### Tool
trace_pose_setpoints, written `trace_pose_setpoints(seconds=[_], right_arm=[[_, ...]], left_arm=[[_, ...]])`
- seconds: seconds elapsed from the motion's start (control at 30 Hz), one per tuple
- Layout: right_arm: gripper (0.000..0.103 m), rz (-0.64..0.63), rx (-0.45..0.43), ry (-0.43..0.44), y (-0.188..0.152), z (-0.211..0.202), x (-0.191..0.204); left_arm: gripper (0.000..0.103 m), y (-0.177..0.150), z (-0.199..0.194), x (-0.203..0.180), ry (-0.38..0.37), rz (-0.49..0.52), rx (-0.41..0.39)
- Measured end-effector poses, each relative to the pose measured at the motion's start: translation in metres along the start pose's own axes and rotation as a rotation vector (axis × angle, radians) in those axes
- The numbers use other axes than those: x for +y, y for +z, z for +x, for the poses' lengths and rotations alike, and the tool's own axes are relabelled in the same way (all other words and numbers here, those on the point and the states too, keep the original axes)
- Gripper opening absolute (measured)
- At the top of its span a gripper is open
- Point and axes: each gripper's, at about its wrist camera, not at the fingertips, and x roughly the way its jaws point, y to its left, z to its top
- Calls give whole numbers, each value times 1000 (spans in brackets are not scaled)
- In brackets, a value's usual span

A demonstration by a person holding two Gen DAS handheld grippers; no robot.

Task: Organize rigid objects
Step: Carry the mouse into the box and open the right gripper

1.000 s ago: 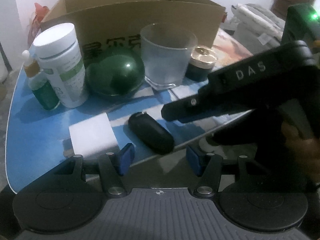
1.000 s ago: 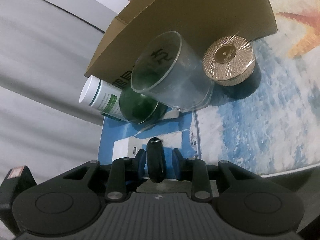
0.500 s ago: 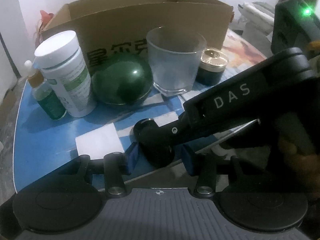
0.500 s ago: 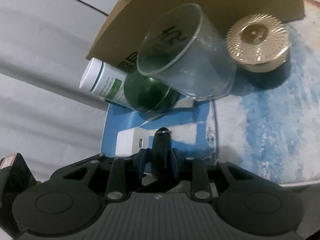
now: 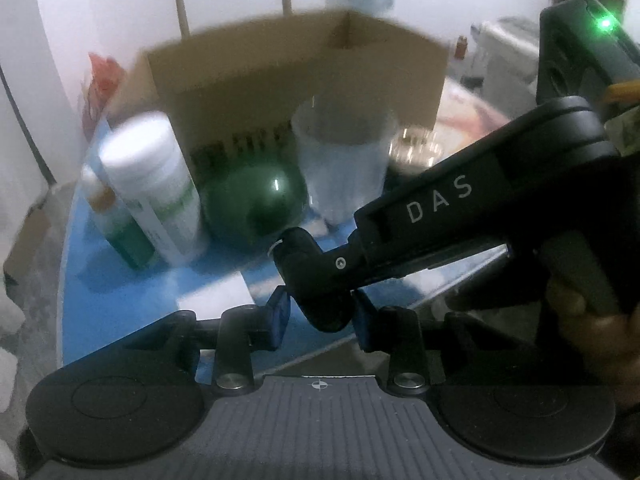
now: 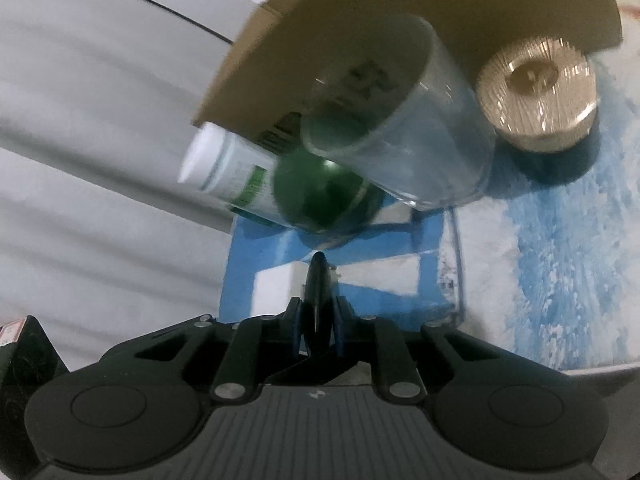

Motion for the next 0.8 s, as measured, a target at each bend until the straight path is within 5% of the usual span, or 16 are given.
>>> trace_pose_setpoints(seconds=[0.2, 0.37, 0.57, 0.8], right_arm=[[17, -168, -102, 9, 22, -36, 59], [17, -301, -155, 22, 79, -48, 105], [17, -260, -42, -26, 176, -5, 100], [17, -121, 107, -89, 244, 56, 55]], left_arm=[[32, 49, -39, -5, 77, 73, -127], [32, 111, -44, 25, 92, 96, -174], [33, 179, 31, 73, 46, 28, 7], [33, 203, 103, 103, 61, -3, 188]])
